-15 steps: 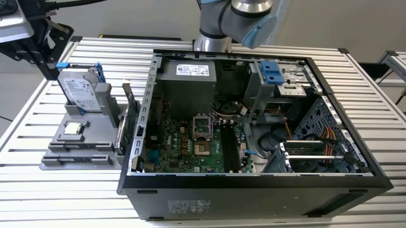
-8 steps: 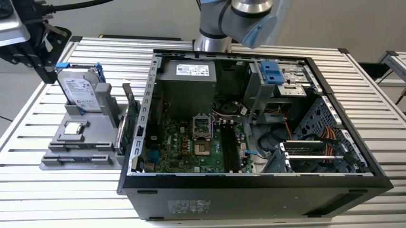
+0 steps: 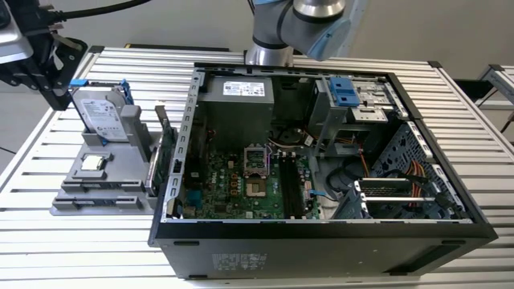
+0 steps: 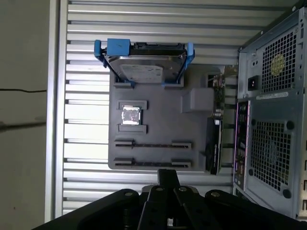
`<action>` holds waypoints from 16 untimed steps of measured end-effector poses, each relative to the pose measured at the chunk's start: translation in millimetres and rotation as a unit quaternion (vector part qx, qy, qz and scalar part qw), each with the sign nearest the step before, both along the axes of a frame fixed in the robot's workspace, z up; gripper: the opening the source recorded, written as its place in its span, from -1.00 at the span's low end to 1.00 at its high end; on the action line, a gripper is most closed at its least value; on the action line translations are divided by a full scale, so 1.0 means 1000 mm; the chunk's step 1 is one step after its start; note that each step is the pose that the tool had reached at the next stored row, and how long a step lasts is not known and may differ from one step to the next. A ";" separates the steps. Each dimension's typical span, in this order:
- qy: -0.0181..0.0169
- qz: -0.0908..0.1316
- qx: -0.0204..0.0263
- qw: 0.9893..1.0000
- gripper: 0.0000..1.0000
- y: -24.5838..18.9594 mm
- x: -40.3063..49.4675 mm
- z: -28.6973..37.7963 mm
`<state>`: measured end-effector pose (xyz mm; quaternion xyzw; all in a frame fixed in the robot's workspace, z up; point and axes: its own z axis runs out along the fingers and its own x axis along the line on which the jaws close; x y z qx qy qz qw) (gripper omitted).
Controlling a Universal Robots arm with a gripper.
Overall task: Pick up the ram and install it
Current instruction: 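Reach for the ram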
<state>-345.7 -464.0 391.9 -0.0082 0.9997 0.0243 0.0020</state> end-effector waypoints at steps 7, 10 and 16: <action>0.000 0.000 0.000 1.000 -1.00 -0.0061 0.0000 -0.0001; 0.000 0.000 0.000 1.000 -1.00 -0.0085 0.0000 -0.0001; 0.001 0.000 0.000 1.000 -1.00 -0.0139 0.0000 -0.0002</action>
